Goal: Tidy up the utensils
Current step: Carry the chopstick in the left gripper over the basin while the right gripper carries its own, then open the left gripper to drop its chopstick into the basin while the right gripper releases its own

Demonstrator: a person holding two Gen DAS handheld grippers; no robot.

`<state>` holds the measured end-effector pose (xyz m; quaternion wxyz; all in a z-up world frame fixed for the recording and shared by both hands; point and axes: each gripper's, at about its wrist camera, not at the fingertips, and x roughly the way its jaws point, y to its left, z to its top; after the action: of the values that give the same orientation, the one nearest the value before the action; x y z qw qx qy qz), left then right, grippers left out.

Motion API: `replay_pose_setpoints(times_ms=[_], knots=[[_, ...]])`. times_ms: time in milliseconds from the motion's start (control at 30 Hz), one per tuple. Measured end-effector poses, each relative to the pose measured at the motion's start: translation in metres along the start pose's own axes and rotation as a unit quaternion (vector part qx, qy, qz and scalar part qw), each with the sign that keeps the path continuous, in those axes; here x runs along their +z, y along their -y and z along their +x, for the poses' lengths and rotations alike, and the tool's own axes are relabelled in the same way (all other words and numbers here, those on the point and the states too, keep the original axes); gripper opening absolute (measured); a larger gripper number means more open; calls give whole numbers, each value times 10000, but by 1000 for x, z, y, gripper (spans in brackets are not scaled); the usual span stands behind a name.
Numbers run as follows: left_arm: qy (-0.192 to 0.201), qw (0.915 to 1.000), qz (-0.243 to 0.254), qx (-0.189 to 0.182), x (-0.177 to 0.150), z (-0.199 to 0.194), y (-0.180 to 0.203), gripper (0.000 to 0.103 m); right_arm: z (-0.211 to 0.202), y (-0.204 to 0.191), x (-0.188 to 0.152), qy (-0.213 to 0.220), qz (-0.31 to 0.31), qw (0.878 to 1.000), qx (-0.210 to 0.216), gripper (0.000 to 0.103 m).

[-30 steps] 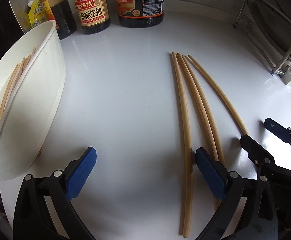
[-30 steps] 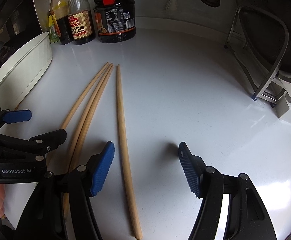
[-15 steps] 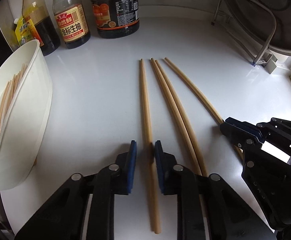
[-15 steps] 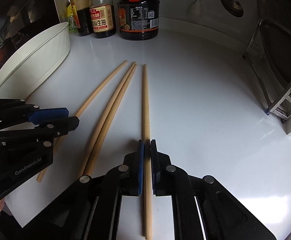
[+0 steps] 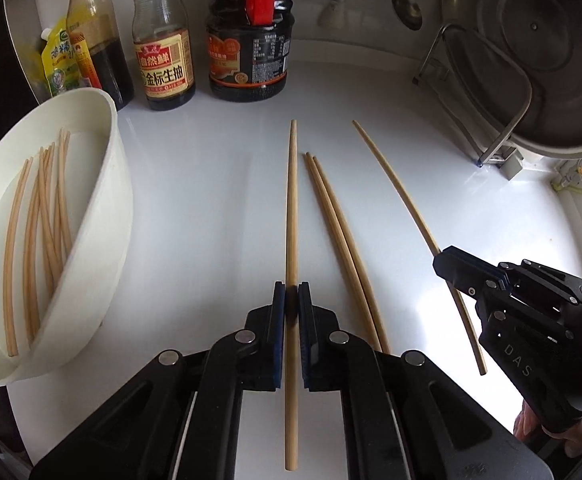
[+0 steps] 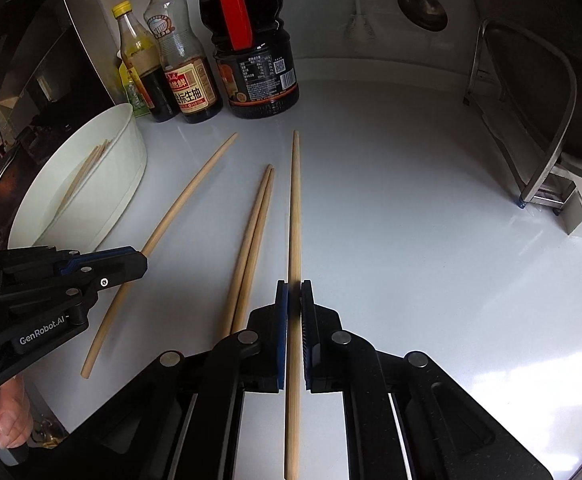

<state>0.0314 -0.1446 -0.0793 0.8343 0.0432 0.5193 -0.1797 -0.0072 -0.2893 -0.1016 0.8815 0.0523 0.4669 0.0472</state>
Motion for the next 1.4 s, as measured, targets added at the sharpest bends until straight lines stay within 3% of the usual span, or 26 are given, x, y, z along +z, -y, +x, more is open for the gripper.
replay_pose_setpoints(times_ms=[300, 567, 767, 967, 1400], knots=[[609, 9976, -305, 95, 30, -66, -66, 7, -26, -60, 53, 435, 61, 9984, 347, 6], [657, 9945, -659, 484, 39, -88, -158, 7, 0, -141, 99, 431, -168, 9953, 847, 6], [461, 9916, -1022, 639, 32, -78, -219, 7, 33, -205, 121, 149, -565, 9926, 1063, 6], [224, 9912, -1150, 610, 26, -57, -252, 7, 76, -244, 129, -365, -758, 9914, 1006, 6], [-114, 9894, -1367, 469, 27, -22, -280, 7, 118, -256, 125, -910, -798, 9899, 741, 6]])
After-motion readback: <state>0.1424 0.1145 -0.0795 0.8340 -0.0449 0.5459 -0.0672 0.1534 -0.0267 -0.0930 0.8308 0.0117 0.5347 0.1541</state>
